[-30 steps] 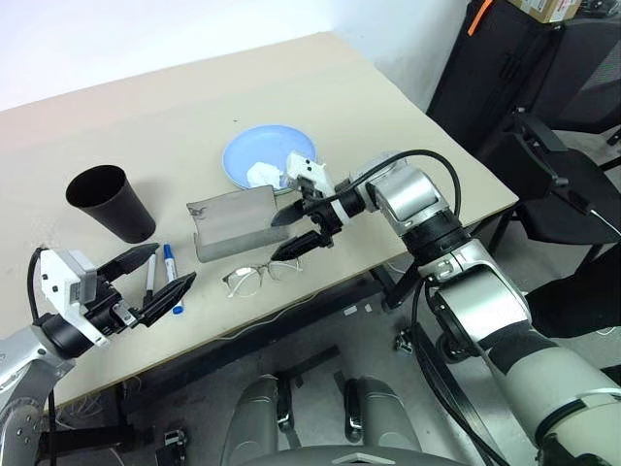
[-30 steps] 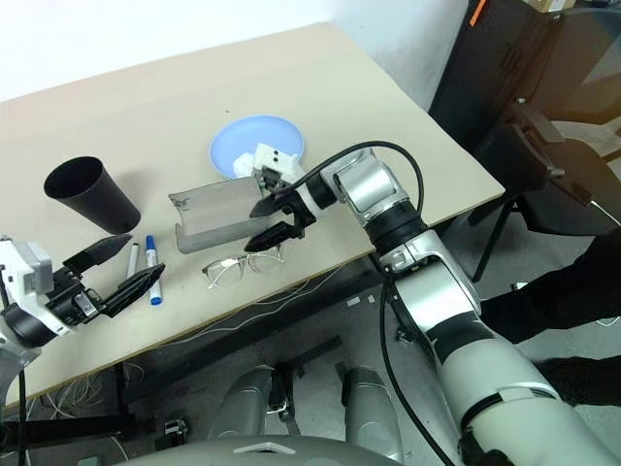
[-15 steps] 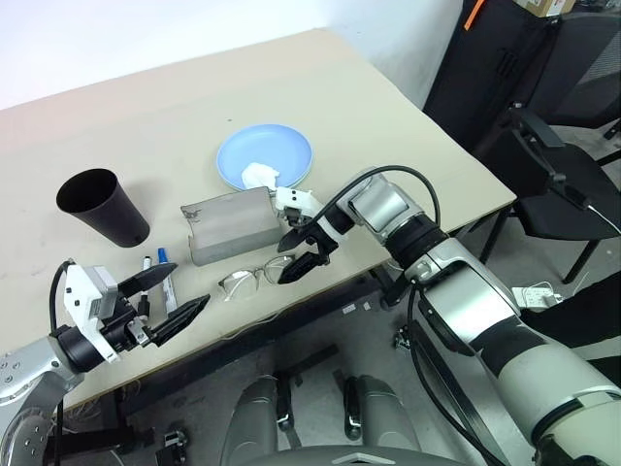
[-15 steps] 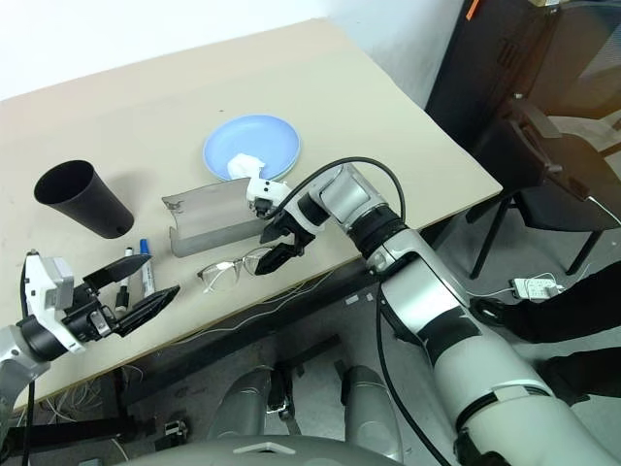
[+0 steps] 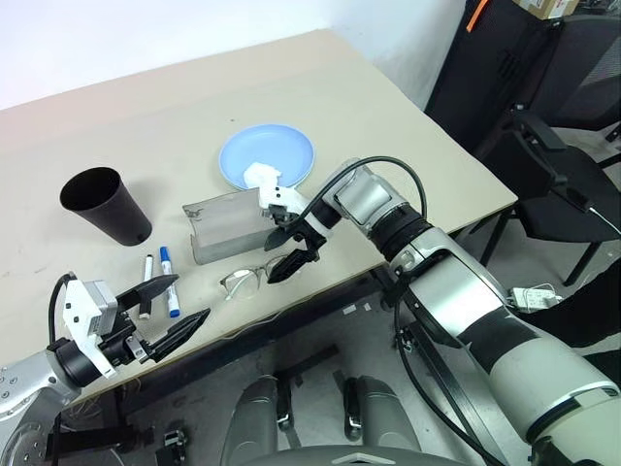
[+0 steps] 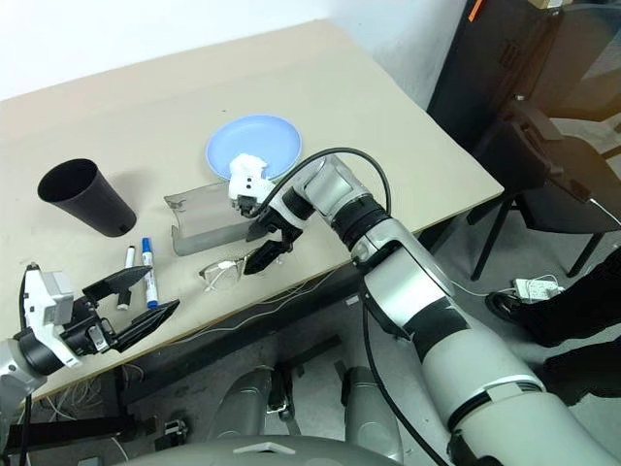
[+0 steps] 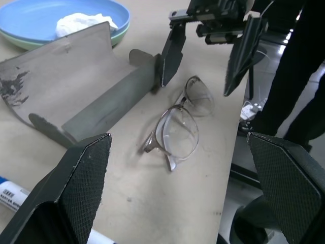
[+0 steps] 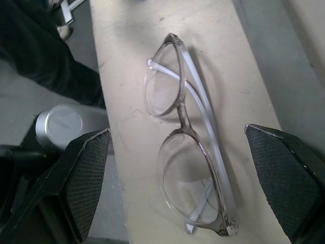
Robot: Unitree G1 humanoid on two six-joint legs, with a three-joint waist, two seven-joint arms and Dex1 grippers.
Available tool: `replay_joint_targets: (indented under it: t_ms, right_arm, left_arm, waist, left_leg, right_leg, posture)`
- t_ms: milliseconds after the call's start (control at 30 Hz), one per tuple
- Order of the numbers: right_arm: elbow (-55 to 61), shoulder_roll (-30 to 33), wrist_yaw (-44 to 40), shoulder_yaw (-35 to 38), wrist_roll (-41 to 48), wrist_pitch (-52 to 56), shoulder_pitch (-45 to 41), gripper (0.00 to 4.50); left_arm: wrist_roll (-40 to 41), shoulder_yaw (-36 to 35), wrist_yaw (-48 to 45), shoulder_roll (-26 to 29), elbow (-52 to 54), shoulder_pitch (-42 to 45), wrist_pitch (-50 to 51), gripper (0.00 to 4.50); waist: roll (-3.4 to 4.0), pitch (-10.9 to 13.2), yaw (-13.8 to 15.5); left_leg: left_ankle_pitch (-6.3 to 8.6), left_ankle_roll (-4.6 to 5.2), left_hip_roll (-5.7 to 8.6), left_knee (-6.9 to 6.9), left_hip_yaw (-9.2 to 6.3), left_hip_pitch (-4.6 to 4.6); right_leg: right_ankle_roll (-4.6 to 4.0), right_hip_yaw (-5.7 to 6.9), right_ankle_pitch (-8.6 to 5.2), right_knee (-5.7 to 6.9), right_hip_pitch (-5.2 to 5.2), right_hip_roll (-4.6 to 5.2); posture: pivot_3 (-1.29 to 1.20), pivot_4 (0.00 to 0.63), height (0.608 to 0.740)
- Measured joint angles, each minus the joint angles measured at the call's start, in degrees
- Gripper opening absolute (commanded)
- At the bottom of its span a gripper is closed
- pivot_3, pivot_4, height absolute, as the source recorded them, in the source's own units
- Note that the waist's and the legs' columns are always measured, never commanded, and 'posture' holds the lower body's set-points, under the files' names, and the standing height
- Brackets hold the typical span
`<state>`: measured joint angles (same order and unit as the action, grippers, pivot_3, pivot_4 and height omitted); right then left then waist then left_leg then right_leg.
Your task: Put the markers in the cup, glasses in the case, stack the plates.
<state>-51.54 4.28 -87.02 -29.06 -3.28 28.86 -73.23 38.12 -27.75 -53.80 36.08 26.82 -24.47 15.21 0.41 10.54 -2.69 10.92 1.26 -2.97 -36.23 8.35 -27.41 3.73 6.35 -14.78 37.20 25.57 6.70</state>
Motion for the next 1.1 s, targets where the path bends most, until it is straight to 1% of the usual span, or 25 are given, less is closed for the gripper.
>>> replay_joint_targets:
  t_ms: [300, 667, 700, 733, 767, 1100]
  right_arm:
    - [-2.44, -1.99, -2.23, -1.28, -3.17, -3.91, -2.33, 4.46]
    - [-6.4, -3.61, -2.37, -1.62, -6.52, -6.69, -3.19, 4.46]
    - [-6.6, -3.7, -2.38, -1.61, -6.7, -6.78, -3.28, 4.11]
    - [-6.85, -3.85, -2.39, -1.61, -6.83, -6.83, -3.39, 3.96]
    - [-7.32, -4.03, -2.41, -1.61, -7.1, -6.95, -3.63, 3.69]
    - [-9.07, -5.25, -4.05, -1.59, -8.47, -7.56, -5.67, 3.69]
  left_arm:
    - [-1.97, 2.34, -1.08, -1.23, -2.28, 1.04, -2.41, 4.5]
    - [-3.61, 4.49, -1.15, -2.66, -4.39, 2.13, -4.95, 4.5]
    - [-3.76, 4.52, -1.17, -2.7, -4.5, 2.15, -5.19, 4.5]
    - [-3.86, 4.55, -1.19, -2.82, -4.79, 2.22, -5.61, 4.5]
    - [-3.92, 4.6, -1.21, -3.07, -5.17, 2.32, -5.91, 4.5]
    - [-5.53, 6.84, -0.81, -4.38, -7.69, 4.17, -8.19, 4.5]
  waist:
    - [-0.1, -0.06, 0.03]
    - [-0.11, -0.06, -0.01]
    - [-0.11, -0.06, -0.02]
    - [-0.11, -0.06, -0.02]
    - [-0.11, -0.06, -0.02]
    - [-0.13, -0.07, -0.01]
  left_leg:
    - [0.0, 0.0, 0.0, -0.01, 0.0, 0.0]
    - [-0.01, -0.02, 0.0, 0.0, 0.01, -0.01]
    - [-0.01, -0.02, 0.0, 0.0, 0.01, -0.01]
    - [-0.01, -0.02, 0.0, 0.0, 0.01, -0.01]
    - [-0.01, -0.02, 0.0, -0.01, 0.01, -0.01]
    - [-0.01, -0.02, 0.0, -0.02, 0.01, -0.02]
  right_leg:
    - [0.0, 0.0, 0.0, 0.01, 0.01, 0.01]
    - [0.01, -0.01, 0.01, 0.03, 0.05, 0.01]
    - [0.01, -0.01, 0.01, 0.04, 0.05, 0.01]
    - [0.0, -0.01, 0.01, 0.03, 0.05, 0.02]
    - [0.0, -0.01, 0.01, 0.04, 0.05, 0.02]
    - [0.03, -0.01, 0.03, 0.06, 0.05, 0.03]
  posture:
    - [0.0, 0.15, 0.712]
    - [0.0, 0.15, 0.712]
    - [0.0, 0.15, 0.712]
    - [0.0, 0.15, 0.712]
    - [0.0, 0.15, 0.712]
    - [0.0, 0.15, 0.712]
